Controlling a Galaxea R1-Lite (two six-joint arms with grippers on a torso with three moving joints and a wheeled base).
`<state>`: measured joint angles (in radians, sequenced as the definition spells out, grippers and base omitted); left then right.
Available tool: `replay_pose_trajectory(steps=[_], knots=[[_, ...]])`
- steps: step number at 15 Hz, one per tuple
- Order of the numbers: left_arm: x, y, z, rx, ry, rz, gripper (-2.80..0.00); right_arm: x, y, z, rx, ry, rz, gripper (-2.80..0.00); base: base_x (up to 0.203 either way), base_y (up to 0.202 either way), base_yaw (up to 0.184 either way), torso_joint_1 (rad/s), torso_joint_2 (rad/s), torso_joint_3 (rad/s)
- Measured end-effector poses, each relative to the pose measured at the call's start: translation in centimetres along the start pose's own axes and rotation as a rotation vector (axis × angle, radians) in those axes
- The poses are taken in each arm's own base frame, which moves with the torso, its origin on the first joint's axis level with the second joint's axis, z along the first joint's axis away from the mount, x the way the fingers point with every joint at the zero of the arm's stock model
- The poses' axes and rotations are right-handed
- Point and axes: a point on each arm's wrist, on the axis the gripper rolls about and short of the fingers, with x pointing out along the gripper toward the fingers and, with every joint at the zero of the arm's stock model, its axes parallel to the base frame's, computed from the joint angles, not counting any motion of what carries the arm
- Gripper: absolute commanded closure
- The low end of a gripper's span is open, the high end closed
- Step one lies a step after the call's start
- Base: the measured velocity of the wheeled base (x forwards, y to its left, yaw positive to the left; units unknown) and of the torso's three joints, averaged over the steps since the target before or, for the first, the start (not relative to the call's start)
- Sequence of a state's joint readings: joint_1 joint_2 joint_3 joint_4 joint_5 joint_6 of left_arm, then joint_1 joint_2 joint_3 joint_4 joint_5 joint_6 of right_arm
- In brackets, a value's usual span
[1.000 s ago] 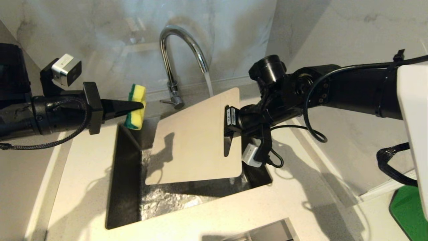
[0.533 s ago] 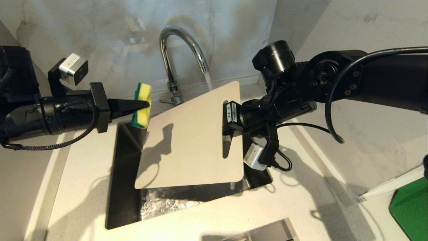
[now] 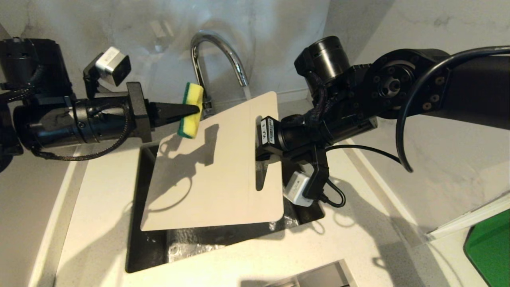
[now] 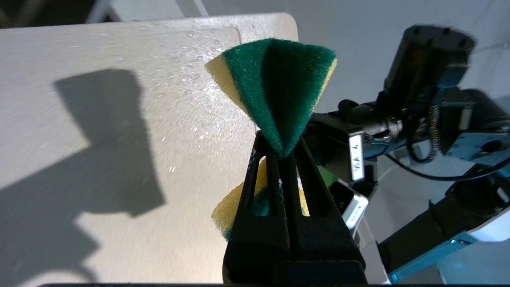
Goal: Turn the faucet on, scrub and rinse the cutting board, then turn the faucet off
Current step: Scrub the cutting board underwater
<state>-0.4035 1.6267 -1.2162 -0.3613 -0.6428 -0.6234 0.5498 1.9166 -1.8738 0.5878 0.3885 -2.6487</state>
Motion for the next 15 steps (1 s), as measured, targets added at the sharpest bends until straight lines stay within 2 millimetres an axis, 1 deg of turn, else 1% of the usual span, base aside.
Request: replay_pose_trajectory(steps=[2, 4, 6, 11, 15], knots=[[1.8, 0.6, -0.5, 0.02, 0.028, -0.018, 0.0, -0.1, -0.1, 0.0, -0.001, 0.003, -0.001, 0.0, 0.0, 0.0, 0.0, 0.0, 0.0, 0.0], [3.7, 1.3, -1.4, 0.049, 0.056, -0.009, 0.0, -0.4, -0.2, -0.1, 0.008, 0.009, -0.006, 0.0, 0.0, 0.0, 0.0, 0.0, 0.0, 0.0], [5.0, 1.8, -1.9, 0.045, 0.063, 0.019, 0.0, -0.5, -0.4, -0.1, 0.007, 0.013, -0.01, 0.0, 0.0, 0.0, 0.0, 0.0, 0.0, 0.0], [6.3, 3.2, -2.2, 0.027, 0.059, 0.089, 0.0, -1.2, -0.6, 0.0, 0.003, 0.021, -0.015, 0.0, 0.0, 0.0, 0.0, 0.0, 0.0, 0.0], [6.6, 3.8, -2.4, 0.006, 0.064, 0.141, 0.0, -1.7, -0.8, 0.1, 0.0, 0.027, -0.018, 0.0, 0.0, 0.0, 0.0, 0.0, 0.0, 0.0]])
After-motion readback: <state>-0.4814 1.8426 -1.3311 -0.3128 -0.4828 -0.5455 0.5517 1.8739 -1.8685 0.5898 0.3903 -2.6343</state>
